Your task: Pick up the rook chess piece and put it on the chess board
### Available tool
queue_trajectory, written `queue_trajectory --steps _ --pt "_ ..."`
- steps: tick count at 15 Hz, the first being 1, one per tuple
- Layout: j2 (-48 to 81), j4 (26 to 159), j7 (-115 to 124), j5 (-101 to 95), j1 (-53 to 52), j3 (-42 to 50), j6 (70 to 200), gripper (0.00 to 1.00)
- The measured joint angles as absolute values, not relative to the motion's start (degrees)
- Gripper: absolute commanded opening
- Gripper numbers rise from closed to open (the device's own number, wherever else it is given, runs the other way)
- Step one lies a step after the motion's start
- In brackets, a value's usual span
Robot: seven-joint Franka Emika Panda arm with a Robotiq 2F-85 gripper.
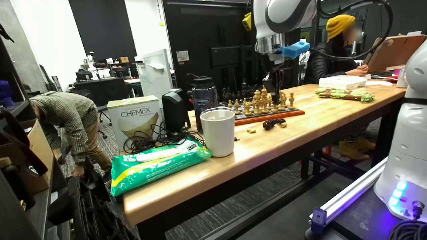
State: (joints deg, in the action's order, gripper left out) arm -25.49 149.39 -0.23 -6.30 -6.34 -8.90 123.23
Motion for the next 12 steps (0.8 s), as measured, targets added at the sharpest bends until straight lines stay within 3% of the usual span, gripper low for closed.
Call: queue_trajectory --steps 11,12 --pt "-5.24 122.15 -8.84 -10.65 -7.12 -9.16 120.74 0.04" --pt "-3.28 119.41 -9.71 -10.90 -7.11 -8.95 120.76 0.16"
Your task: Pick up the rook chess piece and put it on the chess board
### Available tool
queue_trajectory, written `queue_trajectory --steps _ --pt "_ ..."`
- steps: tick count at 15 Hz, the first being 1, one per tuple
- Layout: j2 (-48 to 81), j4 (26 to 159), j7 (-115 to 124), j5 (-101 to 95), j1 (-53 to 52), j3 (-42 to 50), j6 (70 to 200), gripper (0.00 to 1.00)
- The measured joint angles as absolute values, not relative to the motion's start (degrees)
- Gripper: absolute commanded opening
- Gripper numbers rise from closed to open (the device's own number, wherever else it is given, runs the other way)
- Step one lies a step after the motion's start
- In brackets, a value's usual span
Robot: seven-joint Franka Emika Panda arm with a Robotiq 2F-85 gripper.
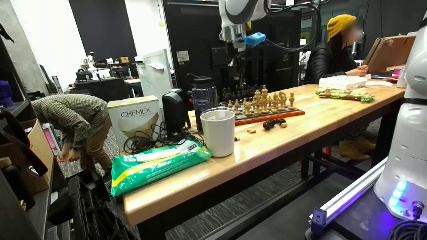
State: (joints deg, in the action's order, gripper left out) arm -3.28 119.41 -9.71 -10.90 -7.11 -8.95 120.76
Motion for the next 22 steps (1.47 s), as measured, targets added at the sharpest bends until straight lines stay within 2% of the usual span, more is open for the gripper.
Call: queue_trajectory --steps 3,7,8,14,22 --pt "0.99 113.38 -11.75 -11.35 -6.98 -8.41 120.68 0.16" --pt "1.93 112.43 -11.99 -11.36 -6.91 -8.42 120.67 0.16" --pt "1.93 112.42 -11.99 -11.36 -6.91 -8.42 120.67 0.04" --pt "4.25 109.77 -13.87 -11.22 -6.90 -8.33 120.67 0.04" --pt "17.19 92.17 -20.95 -11.19 -6.83 -8.18 117.02 0.04"
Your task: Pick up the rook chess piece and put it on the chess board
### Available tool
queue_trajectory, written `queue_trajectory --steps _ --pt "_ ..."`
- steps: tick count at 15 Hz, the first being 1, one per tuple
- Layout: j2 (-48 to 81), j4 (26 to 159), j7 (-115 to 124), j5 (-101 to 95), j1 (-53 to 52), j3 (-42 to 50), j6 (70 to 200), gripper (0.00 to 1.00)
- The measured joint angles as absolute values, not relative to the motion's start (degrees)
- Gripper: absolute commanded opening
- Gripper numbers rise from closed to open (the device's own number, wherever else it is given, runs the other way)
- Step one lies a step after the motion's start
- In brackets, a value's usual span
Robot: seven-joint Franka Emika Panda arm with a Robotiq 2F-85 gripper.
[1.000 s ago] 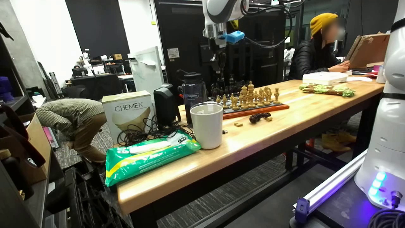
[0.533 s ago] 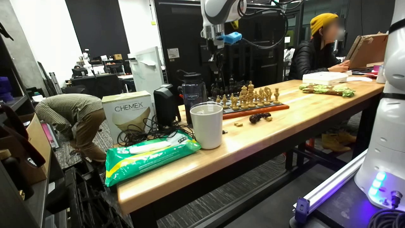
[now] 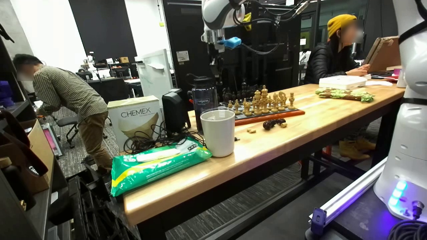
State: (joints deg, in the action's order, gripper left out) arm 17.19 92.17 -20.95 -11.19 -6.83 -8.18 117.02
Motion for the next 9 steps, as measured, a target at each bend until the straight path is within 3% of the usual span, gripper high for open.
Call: queue_trajectory --steps 9 --pt "31.40 69.81 -29.76 -11.39 -6.61 -7.28 105.50 0.04"
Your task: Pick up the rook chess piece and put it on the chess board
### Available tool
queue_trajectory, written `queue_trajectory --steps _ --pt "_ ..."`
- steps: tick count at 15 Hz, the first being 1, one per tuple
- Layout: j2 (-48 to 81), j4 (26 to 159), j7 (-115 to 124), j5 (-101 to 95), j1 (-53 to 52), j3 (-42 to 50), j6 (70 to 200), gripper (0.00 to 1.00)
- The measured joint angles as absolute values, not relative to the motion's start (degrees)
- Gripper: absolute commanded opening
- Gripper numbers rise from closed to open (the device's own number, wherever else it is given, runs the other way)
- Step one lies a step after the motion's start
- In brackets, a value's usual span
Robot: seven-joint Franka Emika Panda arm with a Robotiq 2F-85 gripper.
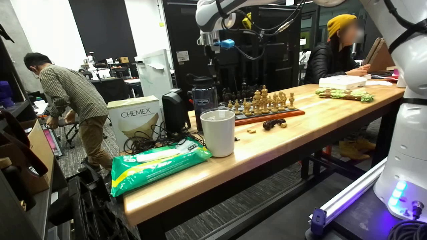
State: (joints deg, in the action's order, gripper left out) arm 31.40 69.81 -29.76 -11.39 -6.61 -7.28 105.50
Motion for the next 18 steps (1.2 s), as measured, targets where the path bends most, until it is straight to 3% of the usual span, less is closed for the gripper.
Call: queue_trajectory --steps 18 --pt "48.69 46.85 -39.20 -11.63 -6.24 -4.45 102.02 0.04"
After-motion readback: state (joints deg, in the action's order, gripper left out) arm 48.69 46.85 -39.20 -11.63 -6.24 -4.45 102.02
